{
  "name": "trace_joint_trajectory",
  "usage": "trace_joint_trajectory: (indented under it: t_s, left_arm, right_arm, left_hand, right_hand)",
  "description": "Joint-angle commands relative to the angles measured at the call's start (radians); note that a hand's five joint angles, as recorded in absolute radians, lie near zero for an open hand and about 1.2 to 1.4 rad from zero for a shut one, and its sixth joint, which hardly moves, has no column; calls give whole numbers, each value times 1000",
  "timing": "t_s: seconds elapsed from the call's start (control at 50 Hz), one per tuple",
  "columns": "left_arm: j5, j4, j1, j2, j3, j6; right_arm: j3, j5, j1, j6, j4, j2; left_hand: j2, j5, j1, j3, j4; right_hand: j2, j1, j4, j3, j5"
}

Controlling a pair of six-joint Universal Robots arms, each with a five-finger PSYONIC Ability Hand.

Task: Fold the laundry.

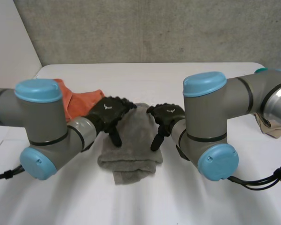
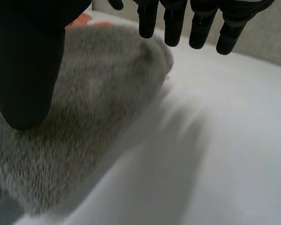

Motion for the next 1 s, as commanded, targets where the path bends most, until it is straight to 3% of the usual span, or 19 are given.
trace_joint_trajectory:
  t_s: [0.02, 0.1, 0.24, 0.44, 0.54, 0.68, 0.76, 0.78, 0.86, 0.94, 1.0]
  left_arm:
    - [-103, -77, -21, -62, 20, 44]
    - [-180, -127, -34, -76, 36, 87]
    - [-240, -147, -34, -39, 30, 150]
    - [-203, -155, -31, 115, 0, 96]
    - [-153, -149, -19, 232, -12, 23]
    - [19, -140, 39, 369, -19, -108]
    - [221, -155, 73, 413, -26, -166]
    - [311, -158, 84, 427, -30, -188]
    - [496, -169, 94, 455, -45, -240]
    - [573, -166, 82, 476, -68, -281]
    - [573, -158, 67, 488, -85, -286]
  right_arm:
    - [-20, -34, -7, -34, 5, 75]
    - [-34, -34, -21, -93, 9, 95]
    - [-16, -23, -30, -227, 6, 57]
    - [81, 20, -3, -434, -32, -74]
    - [211, 55, 45, -492, -150, -177]
    - [476, 76, 146, -549, -350, -295]
    - [584, 76, 207, -541, -437, -298]
    - [616, 76, 230, -537, -480, -287]
    - [654, 89, 270, -538, -613, -235]
    - [647, 119, 281, -561, -730, -175]
    - [628, 135, 278, -590, -788, -137]
  left_hand:
    - [-27, -48, -17, -29, -26]
    - [-27, -48, -17, -29, -26]
    - [-27, -48, -17, -29, -26]
    - [-27, -48, -17, -29, -26]
    - [-27, -48, -17, -29, -26]
    - [-27, -48, -17, -29, -26]
    - [-27, -48, -17, -29, -26]
    - [-27, -48, -17, -29, -26]
    - [-27, -48, -17, -29, -26]
    - [-27, -48, -17, -29, -26]
    - [-27, -48, -17, -29, -26]
  right_hand:
    - [-34, -45, -29, -31, -46]
    - [-34, -45, -29, -31, -46]
    - [-34, -45, -29, -31, -46]
    - [-34, -45, -29, -31, -46]
    - [-34, -45, -29, -31, -46]
    - [-34, -45, -29, -31, -46]
    - [-34, -45, -29, -31, -46]
    - [-34, -45, -29, -31, -46]
    - [-34, -45, -29, -31, -46]
    - [-34, -45, -29, -31, -46]
    - [-34, -45, -29, -31, -46]
